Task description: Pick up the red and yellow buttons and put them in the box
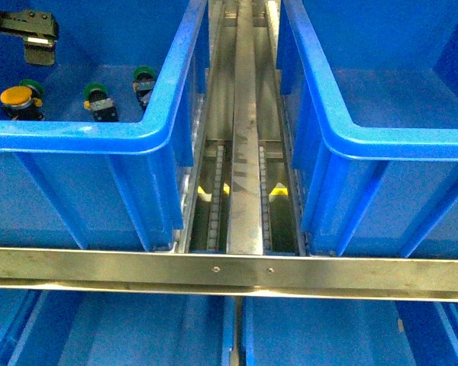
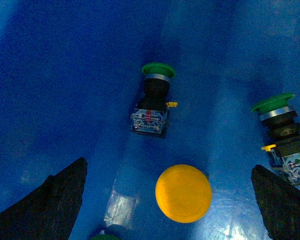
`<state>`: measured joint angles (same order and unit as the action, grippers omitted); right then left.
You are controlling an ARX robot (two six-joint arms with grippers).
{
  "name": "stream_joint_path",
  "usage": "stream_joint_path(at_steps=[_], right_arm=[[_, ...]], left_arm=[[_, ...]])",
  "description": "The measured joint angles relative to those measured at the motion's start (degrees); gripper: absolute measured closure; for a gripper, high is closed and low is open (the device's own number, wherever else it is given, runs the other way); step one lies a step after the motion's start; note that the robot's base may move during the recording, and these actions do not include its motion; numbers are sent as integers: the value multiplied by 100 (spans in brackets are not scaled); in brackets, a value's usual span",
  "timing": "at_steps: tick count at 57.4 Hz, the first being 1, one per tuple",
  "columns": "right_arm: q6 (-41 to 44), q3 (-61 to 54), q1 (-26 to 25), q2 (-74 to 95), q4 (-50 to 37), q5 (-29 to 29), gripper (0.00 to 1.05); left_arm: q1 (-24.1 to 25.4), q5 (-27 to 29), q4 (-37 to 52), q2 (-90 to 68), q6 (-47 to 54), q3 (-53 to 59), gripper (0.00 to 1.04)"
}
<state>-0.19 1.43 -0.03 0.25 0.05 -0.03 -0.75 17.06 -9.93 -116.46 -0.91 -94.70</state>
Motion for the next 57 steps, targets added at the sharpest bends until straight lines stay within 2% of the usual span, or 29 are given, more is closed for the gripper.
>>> stream_joint_path(at_steps=[57], right_arm=[[0,0,0,0,0,0,6]], left_arm=[[-33,101,-306,-675,-337,-140,8]])
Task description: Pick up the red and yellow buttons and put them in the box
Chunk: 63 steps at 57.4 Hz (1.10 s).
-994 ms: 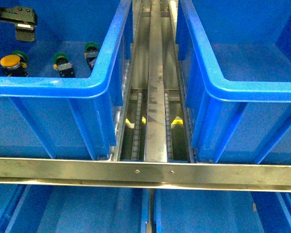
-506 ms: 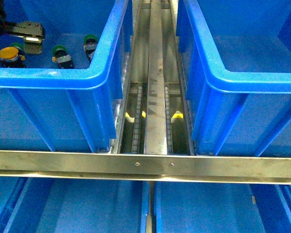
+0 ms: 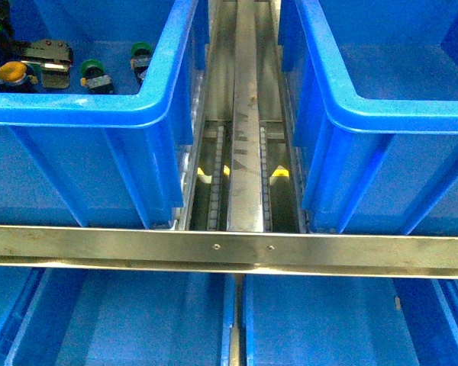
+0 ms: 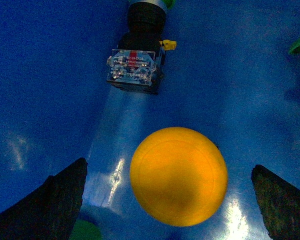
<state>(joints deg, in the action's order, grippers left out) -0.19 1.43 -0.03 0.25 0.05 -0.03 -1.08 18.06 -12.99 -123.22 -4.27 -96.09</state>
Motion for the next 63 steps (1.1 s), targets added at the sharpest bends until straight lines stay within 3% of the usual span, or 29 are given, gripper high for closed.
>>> stream_joint_path(at_steps=[4,9,20,23,40,63], right_arm=[[0,0,0,0,0,0,6],[0,2,0,0,0,0,6],[0,2,0,0,0,0,6],[0,0,0,0,0,0,6],[0,2,0,0,0,0,6],[0,0,0,0,0,0,6]], left_arm=[[0,11,2,-28,7,-24,12],[0,39,2,-63,9,-85,24],[0,44,35,-77,20,-136,64],[0,48,37,-77,20,-140,70],[-35,-149,577,160,358,199,71],[-229,-1526,1759,2347,26,1963,71]])
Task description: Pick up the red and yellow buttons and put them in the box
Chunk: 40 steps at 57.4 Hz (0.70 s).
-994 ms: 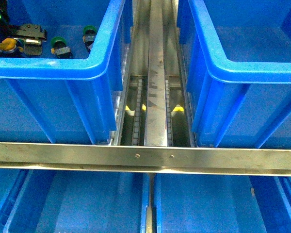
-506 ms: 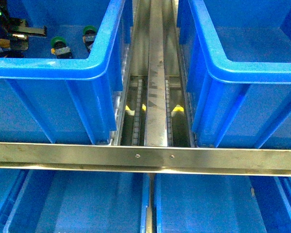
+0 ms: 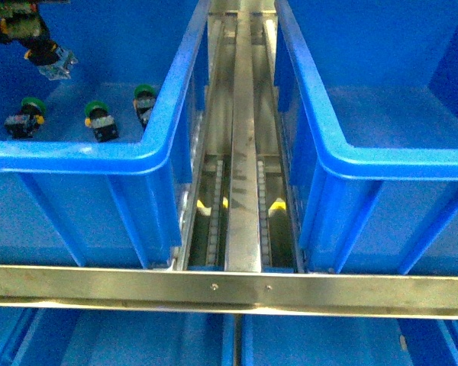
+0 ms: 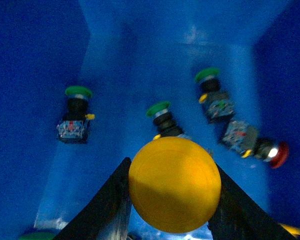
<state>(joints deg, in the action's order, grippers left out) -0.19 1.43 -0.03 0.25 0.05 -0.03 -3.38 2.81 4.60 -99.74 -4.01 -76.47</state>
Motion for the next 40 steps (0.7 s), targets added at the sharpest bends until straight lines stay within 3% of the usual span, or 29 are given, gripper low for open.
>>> stream_joint_path(at_steps=[6,16,21,26,40], right_arm=[[0,0,0,0,0,0,6],[0,0,0,0,0,2,6],[0,0,0,0,0,0,6],[0,2,0,0,0,0,6],[0,0,0,0,0,0,6]], left_arm=[[107,-601,710,612,-566,542,71],[205,-1773,2710,1193,-2131,1550,71],[35,-2079,3709,1123,-3171,1891,71],[-468,-2308,4813,597,-4509,1882,71],[-1458,-2605,4970,-435,-5643,946,72]])
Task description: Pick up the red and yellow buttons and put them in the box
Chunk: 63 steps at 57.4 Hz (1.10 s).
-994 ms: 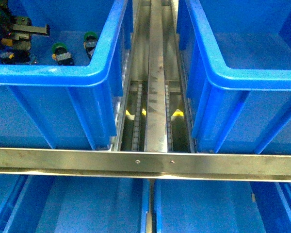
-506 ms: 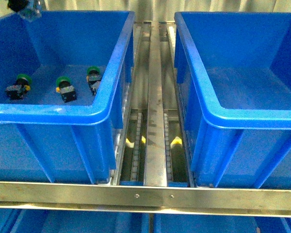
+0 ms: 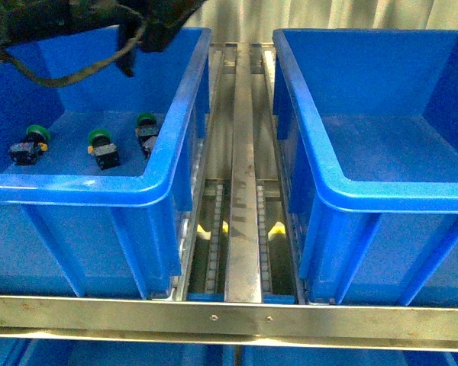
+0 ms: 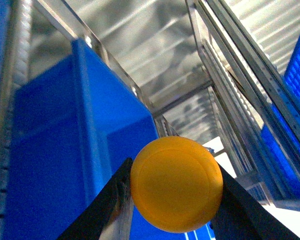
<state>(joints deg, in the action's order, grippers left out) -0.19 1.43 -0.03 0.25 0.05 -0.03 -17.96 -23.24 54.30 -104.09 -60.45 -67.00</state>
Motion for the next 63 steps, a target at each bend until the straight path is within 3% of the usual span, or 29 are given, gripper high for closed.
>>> stream_joint_path(at_steps=[18,37,43,46,52,57,63], right_arm=[[0,0,0,0,0,0,6],[0,0,2,0,-2,-4,6],[-79,79,81,826,-1250,-927,6],[258,308,22,1637,-2293,-793,6],[999,1137,-55,3049,-3738,149,6],[933,1845,-205,3635,-3748,708,6],[-146,2492,-461,4109,-3615,758,6]], left_arm=[[-896,-828,-260,-129,72,-315,72],[-1145,-868,-678,103,494,-227,72],[-1169,-855,-713,133,560,-199,72],[-1176,-837,-737,136,584,-195,72],[-1198,-828,-833,138,682,-179,72],[-1204,-826,-824,138,695,-140,72],[-1161,-756,-697,138,686,-127,72]])
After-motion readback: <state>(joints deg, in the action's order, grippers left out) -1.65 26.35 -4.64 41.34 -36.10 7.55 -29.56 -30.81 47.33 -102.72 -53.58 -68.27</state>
